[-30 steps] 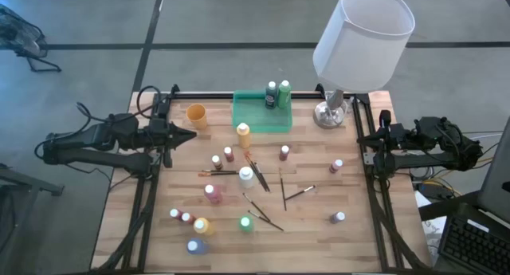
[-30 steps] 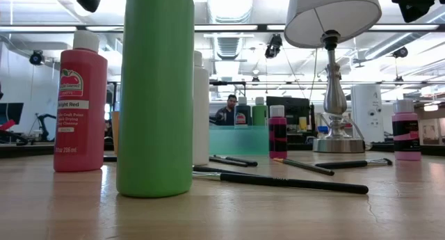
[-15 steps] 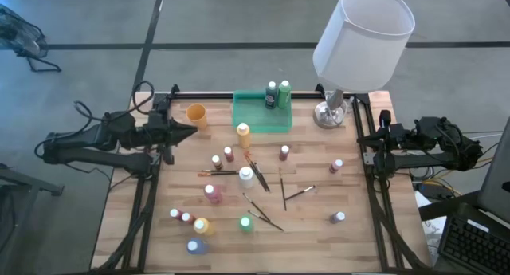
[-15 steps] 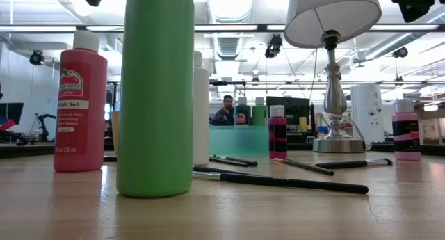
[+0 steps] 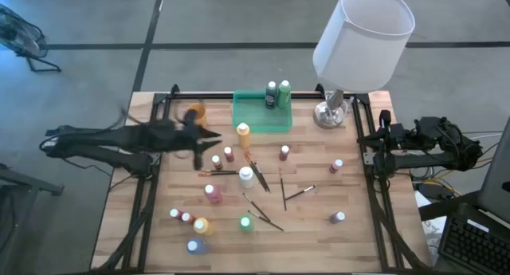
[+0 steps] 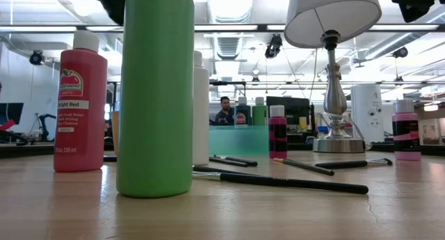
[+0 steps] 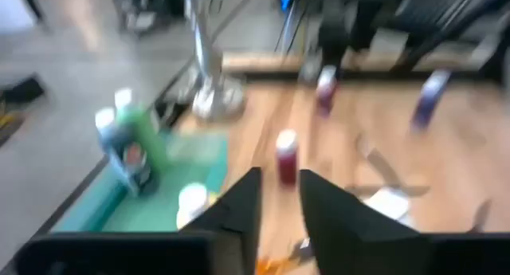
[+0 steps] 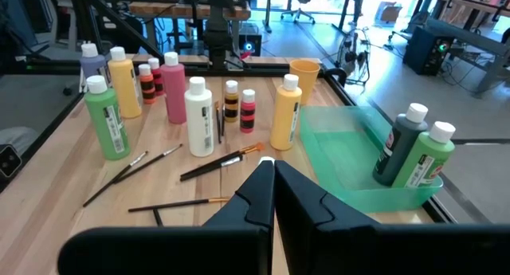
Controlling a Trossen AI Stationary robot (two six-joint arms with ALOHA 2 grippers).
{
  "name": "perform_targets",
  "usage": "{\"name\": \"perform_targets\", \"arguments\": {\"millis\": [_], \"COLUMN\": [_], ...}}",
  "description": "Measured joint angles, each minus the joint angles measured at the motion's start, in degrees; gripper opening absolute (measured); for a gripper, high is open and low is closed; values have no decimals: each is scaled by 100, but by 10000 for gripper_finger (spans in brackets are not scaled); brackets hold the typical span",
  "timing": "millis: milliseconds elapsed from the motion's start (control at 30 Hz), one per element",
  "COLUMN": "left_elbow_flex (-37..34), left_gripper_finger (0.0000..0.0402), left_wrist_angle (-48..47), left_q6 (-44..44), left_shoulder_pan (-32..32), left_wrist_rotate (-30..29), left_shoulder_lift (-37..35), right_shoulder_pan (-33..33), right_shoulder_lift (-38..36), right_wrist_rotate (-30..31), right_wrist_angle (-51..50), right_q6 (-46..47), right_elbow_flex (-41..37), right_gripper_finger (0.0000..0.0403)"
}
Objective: Pick & Place Paint Supplies
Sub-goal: Put the large yellow paint bottle into the green bin
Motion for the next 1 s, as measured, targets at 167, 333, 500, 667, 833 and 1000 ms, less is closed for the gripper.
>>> {"name": "perform_targets", "arguments": {"millis": [167, 333, 500, 667, 833, 1000], "left_elbow_flex": [197, 305, 454, 631, 841, 866], "left_gripper_finger": [164, 182, 181, 184, 204, 233], "left_wrist_angle": [116, 152, 196, 255, -53, -68], "left_q6": [174, 264, 264, -172, -544, -564], "left_shoulder_pan": [6, 17, 91, 326, 655, 864], "left_wrist_rotate": [-483, -476, -481, -764, -805, -260], "left_shoulder_lift": [370, 778, 1204, 1536, 1781, 1958], "right_shoulder_pan": [0, 0, 0, 0, 0, 0], "right_shoulder_lift": [-2, -2, -2, -2, -2, -2], "right_wrist_rotate": [0, 0, 0, 0, 0, 0], "right_wrist_angle": [0, 0, 0, -2, -2, -2], "right_q6": [0, 2, 2, 2, 2, 2], "right_elbow_flex": [0, 0, 0, 0, 0, 0], "right_gripper_finger": [8, 8, 8, 8, 8, 8]}}
